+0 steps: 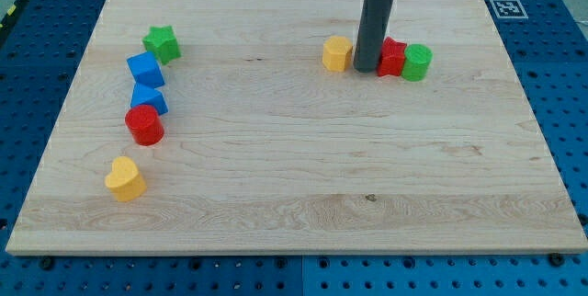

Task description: Push the yellow hexagon top right to the green star

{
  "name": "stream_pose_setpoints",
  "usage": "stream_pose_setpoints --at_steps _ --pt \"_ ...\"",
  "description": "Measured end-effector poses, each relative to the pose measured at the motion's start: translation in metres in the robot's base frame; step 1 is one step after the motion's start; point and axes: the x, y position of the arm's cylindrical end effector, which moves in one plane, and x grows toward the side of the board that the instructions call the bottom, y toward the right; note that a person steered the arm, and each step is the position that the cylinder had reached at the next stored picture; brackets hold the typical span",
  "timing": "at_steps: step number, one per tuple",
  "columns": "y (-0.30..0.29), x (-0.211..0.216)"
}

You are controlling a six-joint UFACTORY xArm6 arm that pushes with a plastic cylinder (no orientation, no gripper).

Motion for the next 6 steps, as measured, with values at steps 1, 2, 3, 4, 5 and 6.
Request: stream_pose_setpoints --at_steps 1,2,3,4,5,6 --pt "-0.033 -0.002" --pt "-0.065 -0.005" --pt "-0.072 -0.028" --pt "-0.085 -0.047" --pt "-0.102 -0.063" --pt "-0.102 -0.1"
